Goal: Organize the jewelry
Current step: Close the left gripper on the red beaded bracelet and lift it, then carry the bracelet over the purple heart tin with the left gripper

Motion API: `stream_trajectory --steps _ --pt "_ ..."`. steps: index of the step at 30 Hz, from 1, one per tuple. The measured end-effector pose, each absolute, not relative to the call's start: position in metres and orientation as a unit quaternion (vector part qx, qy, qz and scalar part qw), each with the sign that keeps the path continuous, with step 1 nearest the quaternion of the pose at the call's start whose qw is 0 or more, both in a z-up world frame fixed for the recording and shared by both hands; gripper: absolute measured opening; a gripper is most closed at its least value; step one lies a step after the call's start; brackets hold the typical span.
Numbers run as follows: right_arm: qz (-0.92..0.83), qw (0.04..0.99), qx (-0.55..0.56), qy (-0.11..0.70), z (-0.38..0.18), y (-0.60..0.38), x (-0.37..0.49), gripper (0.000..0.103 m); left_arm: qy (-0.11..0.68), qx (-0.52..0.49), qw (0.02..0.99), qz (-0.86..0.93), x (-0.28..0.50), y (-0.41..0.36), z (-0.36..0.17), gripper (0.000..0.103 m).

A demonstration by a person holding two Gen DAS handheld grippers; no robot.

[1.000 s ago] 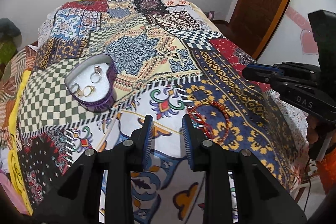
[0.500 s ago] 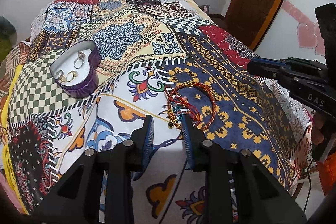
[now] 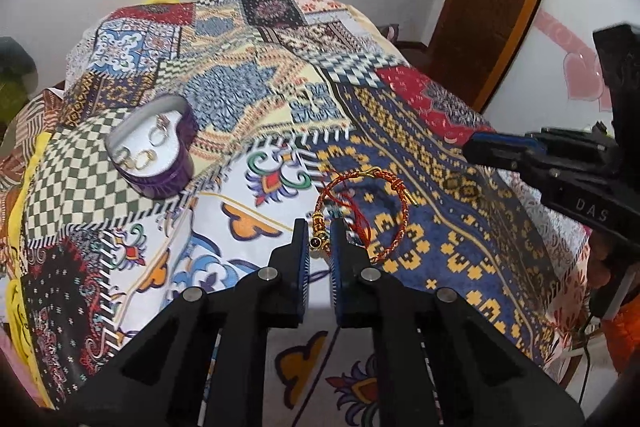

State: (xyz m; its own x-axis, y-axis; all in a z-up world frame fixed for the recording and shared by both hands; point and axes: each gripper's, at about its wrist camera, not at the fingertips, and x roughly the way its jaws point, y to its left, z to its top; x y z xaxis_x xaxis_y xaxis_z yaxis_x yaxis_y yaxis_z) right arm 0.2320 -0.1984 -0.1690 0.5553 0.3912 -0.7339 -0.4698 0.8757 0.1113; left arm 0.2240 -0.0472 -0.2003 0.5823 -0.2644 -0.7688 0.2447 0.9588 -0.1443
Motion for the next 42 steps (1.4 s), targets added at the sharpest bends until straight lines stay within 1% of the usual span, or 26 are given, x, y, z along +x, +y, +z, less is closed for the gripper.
stream_trajectory --steps 12,24,33,42 --pt "0.258 0.890 -0.046 0.373 -0.140 -0.180 0.228 0.009 0.389 -0.029 0.914 -0.113 0.219 -0.016 -0.163 0.009" --pt "0.298 0.892 -0.047 0.335 -0.110 -0.132 0.235 0.009 0.361 -0.047 0.929 -0.068 0.224 0.039 -0.145 0.009" --pt "0.328 0.885 -0.051 0.325 -0.104 -0.092 0.244 0.009 0.349 -0.059 0.934 -0.039 0.232 0.076 -0.143 0.009" --pt "0.344 0.874 -0.045 0.340 -0.115 -0.060 0.264 0.009 0.360 -0.070 0.930 -0.018 0.252 0.105 -0.163 0.009"
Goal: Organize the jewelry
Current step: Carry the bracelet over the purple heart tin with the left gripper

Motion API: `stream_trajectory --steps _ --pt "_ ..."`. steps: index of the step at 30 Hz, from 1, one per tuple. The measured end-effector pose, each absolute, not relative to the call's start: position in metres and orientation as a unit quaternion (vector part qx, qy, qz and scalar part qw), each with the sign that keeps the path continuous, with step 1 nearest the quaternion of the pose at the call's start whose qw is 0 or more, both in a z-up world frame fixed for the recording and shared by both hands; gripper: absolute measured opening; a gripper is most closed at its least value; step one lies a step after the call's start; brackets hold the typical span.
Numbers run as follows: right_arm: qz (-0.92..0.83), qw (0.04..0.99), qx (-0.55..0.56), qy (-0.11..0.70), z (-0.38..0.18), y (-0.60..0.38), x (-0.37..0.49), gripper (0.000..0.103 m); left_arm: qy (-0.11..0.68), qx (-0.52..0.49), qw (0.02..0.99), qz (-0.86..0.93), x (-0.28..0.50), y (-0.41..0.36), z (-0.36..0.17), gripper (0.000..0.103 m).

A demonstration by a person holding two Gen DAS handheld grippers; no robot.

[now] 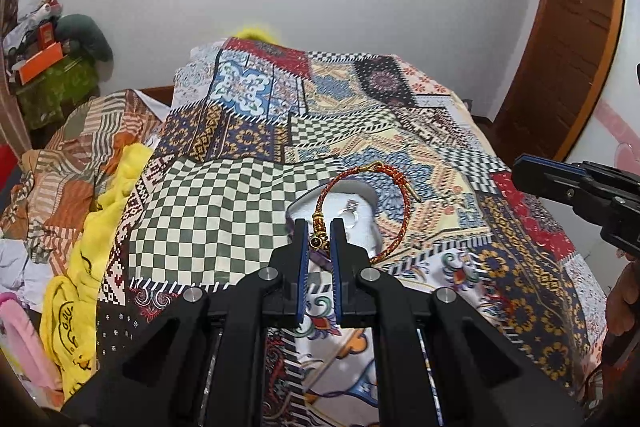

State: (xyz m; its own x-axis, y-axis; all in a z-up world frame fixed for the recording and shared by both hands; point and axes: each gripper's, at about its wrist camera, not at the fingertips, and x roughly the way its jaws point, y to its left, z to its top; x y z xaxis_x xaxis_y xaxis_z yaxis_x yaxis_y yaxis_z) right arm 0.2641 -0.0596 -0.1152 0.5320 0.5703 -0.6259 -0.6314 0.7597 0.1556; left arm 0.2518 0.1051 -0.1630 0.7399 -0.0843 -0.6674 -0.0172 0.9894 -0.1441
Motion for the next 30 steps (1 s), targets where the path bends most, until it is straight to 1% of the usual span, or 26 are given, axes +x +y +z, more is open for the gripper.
stream_trajectory --steps 8,17,24,30 --pt "0.351 0.858 -0.070 0.367 -0.132 -0.031 0.285 0.009 0.379 -0.080 0.922 -0.009 0.275 0.119 -0.186 0.009" --pt "0.357 0.828 -0.121 0.416 -0.163 0.003 0.307 0.009 0.394 -0.082 0.915 -0.001 0.294 0.132 -0.204 0.009" --pt "0.358 0.803 -0.129 0.459 -0.185 0.013 0.324 0.009 0.401 -0.083 0.912 -0.004 0.304 0.136 -0.211 0.009" --pt "0.358 0.792 -0.132 0.477 -0.194 0.014 0.331 0.010 0.406 -0.078 0.910 -0.012 0.311 0.132 -0.214 0.009"
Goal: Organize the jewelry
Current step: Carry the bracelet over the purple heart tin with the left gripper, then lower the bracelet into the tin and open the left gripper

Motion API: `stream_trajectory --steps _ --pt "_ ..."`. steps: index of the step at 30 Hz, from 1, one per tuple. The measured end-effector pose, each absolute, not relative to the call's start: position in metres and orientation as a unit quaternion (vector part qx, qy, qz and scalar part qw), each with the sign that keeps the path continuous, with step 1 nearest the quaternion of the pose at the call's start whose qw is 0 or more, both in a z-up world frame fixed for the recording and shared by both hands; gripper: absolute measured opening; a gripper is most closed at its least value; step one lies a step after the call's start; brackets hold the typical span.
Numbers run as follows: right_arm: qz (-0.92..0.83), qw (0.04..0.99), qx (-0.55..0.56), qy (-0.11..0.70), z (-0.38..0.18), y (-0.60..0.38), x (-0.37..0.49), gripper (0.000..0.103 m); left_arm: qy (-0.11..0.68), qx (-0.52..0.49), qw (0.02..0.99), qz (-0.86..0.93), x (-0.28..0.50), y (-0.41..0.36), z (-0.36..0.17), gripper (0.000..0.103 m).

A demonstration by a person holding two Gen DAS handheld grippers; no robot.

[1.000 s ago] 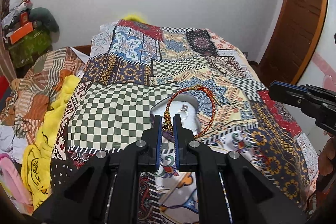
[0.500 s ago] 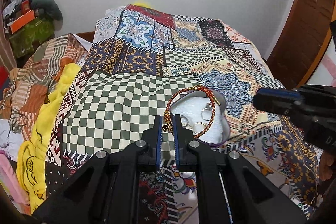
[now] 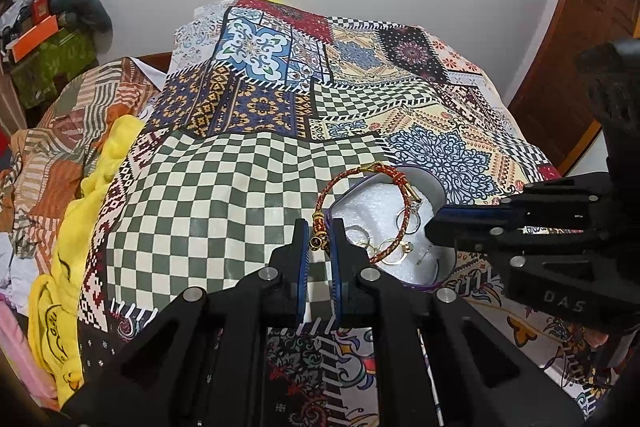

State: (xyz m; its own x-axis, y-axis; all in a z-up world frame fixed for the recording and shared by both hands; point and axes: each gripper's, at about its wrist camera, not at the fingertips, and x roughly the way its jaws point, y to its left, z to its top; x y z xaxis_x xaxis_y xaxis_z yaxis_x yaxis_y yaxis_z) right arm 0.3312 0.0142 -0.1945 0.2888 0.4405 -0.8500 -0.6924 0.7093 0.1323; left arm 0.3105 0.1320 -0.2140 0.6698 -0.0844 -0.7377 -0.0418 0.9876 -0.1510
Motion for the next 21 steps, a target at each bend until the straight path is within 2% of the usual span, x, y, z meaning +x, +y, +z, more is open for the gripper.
stream_trajectory --steps 7,21 --pt "0.362 0.783 -0.127 0.490 -0.194 0.011 0.335 0.011 0.414 -0.059 0.908 -0.019 0.322 0.119 -0.218 0.009" --pt "0.343 0.807 -0.129 0.464 -0.175 -0.018 0.331 0.015 0.429 -0.040 0.901 -0.044 0.331 0.093 -0.220 0.009"
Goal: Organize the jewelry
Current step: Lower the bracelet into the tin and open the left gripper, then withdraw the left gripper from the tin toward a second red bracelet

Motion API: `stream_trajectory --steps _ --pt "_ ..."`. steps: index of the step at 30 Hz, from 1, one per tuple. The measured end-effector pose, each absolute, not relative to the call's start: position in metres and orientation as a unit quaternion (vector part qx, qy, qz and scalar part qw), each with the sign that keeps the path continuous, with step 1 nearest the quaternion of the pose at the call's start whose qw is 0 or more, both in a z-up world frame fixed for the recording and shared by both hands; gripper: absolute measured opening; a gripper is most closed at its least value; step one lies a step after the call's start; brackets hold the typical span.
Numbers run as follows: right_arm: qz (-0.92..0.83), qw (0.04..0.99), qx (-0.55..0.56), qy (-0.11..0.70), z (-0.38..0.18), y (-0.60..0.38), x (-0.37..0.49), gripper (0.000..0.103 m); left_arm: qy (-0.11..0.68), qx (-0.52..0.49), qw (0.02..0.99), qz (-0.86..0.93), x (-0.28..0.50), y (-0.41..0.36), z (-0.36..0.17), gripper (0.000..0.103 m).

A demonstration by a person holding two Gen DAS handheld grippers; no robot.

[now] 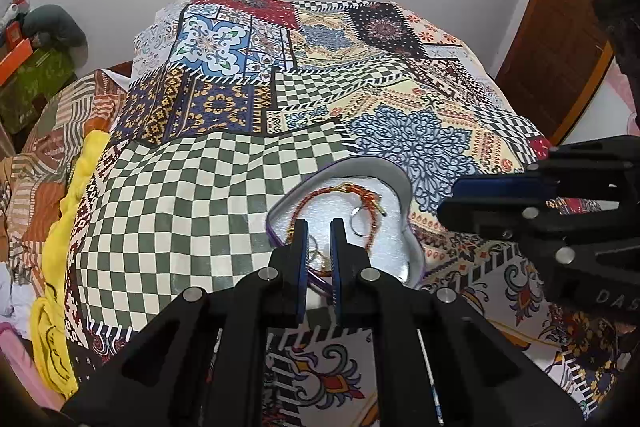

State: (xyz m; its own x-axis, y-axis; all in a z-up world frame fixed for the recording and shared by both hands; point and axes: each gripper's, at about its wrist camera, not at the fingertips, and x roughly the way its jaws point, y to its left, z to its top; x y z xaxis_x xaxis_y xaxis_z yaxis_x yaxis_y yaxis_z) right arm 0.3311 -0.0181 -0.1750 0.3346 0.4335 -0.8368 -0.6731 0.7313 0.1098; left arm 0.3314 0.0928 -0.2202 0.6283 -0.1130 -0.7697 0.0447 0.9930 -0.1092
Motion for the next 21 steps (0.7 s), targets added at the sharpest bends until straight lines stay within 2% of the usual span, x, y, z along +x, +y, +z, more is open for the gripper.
stream_trajectory --steps 6,9,11,13,15,21 --pt "0.326 0.824 -0.123 0.447 -0.160 -0.041 0.326 0.015 0.425 -0.033 0.904 -0.041 0.322 0.087 -0.208 0.010" --pt "0.317 0.832 -0.120 0.440 -0.153 -0.055 0.325 0.015 0.419 -0.031 0.907 -0.036 0.315 0.085 -0.199 0.023" --pt "0.310 0.837 -0.120 0.436 -0.150 -0.063 0.325 0.018 0.412 -0.033 0.910 -0.034 0.309 0.085 -0.192 0.035" --pt "0.300 0.842 -0.119 0.432 -0.148 -0.072 0.325 0.031 0.407 -0.034 0.912 -0.035 0.304 0.084 -0.187 0.036" --pt "0.294 0.846 -0.115 0.430 -0.150 -0.082 0.324 0.036 0.406 -0.038 0.912 -0.037 0.300 0.082 -0.185 0.037" --pt "0.284 0.841 -0.123 0.444 -0.170 -0.099 0.316 0.036 0.413 -0.040 0.909 -0.042 0.291 0.074 -0.190 0.040"
